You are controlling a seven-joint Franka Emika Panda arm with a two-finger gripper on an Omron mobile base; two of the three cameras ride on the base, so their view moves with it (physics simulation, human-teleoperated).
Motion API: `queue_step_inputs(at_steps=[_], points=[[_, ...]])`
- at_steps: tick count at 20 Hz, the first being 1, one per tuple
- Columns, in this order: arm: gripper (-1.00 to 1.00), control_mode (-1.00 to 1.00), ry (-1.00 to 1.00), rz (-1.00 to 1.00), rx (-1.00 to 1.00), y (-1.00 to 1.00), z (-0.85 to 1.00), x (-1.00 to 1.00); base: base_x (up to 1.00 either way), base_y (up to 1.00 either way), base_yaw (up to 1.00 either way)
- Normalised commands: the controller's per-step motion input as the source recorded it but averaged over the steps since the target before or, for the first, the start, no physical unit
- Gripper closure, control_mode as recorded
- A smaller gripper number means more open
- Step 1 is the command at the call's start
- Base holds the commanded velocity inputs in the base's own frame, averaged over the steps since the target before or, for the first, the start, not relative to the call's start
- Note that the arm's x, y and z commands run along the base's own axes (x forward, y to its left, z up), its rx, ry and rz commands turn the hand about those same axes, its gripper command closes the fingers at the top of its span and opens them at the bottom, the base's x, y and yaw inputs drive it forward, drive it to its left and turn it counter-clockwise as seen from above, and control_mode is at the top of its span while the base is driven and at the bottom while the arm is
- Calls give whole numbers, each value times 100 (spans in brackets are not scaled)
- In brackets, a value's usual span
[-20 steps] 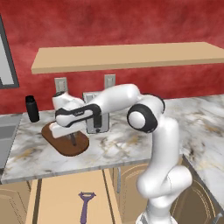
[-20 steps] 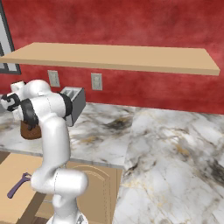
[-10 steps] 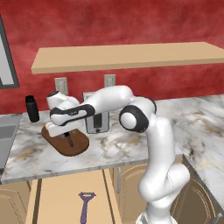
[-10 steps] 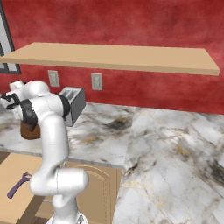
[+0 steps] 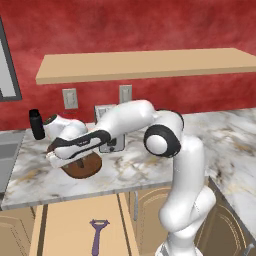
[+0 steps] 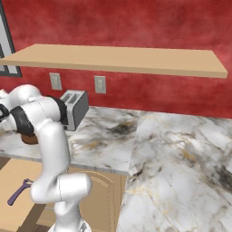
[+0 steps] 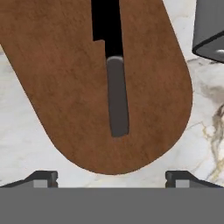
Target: Open the drawer on the left and place the cutting tools on the cutting board.
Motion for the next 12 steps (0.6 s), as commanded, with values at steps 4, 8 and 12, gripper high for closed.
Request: queue_step_inputs(at_steps=[4,8,12], points=[[-100,-100,-26,0,0,-26,-30,-100,0,0,0],[-100,-100,-20,-8,10,-42,-23,-100,0,0,0],[-100,-100,-14,-35,25,-26,9,-100,0,0,0]])
